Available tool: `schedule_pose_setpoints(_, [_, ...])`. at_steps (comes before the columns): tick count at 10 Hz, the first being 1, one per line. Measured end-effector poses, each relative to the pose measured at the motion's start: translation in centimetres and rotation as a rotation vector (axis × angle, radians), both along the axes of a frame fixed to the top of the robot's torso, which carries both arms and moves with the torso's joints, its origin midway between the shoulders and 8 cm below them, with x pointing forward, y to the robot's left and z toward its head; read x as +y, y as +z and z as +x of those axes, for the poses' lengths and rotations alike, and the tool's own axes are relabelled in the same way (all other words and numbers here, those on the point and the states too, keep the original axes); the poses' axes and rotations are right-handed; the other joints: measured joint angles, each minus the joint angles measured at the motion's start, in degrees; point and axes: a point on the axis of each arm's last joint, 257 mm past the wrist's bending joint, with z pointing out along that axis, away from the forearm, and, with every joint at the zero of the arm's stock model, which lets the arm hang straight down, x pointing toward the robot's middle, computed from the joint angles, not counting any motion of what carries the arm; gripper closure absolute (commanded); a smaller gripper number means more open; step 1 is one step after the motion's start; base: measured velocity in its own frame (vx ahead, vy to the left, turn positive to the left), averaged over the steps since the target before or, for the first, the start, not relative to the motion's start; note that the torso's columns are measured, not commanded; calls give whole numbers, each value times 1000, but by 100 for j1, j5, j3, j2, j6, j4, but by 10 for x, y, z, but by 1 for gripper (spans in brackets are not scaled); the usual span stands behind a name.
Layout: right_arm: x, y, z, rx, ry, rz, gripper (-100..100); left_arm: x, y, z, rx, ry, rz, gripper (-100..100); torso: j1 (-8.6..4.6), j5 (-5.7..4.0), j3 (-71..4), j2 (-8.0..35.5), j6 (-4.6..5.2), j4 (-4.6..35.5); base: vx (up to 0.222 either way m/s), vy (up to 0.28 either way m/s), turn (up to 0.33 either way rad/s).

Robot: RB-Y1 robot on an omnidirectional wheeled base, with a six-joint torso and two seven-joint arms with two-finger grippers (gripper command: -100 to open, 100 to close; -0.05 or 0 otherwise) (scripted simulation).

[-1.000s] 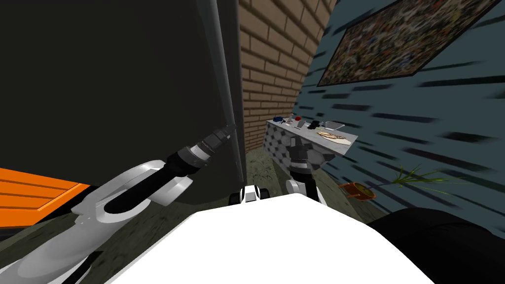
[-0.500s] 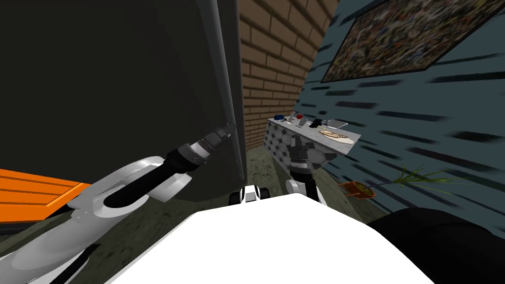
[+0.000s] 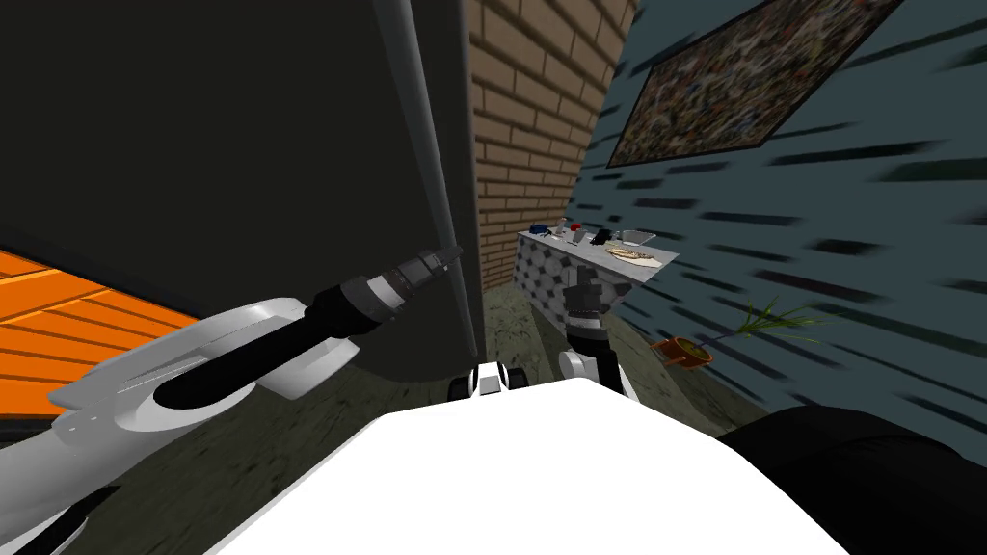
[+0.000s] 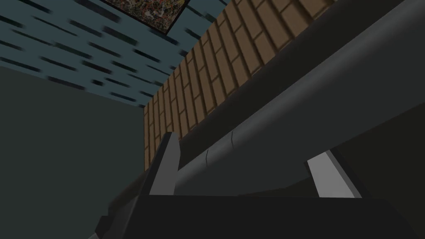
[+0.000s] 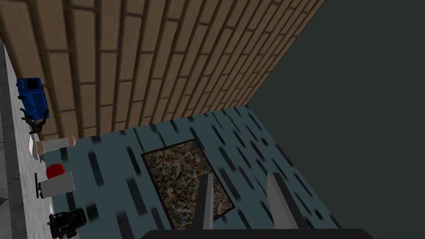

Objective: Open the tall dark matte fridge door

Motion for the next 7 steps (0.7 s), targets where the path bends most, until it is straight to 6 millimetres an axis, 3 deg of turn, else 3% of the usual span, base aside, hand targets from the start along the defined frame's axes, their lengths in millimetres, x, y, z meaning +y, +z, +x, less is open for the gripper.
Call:
schedule_pose_setpoints(3, [0,0,0,0,0,0,0,3,-1,0,32,4,52,100,6,5,-2,-7,-5,-13,-153,26,-9])
schedule_pose_setpoints(7, [0,0,0,0,0,0,0,14,-12,18,58,3,66,100,-9,11,-25,-77,7,-82,-164,47,-179])
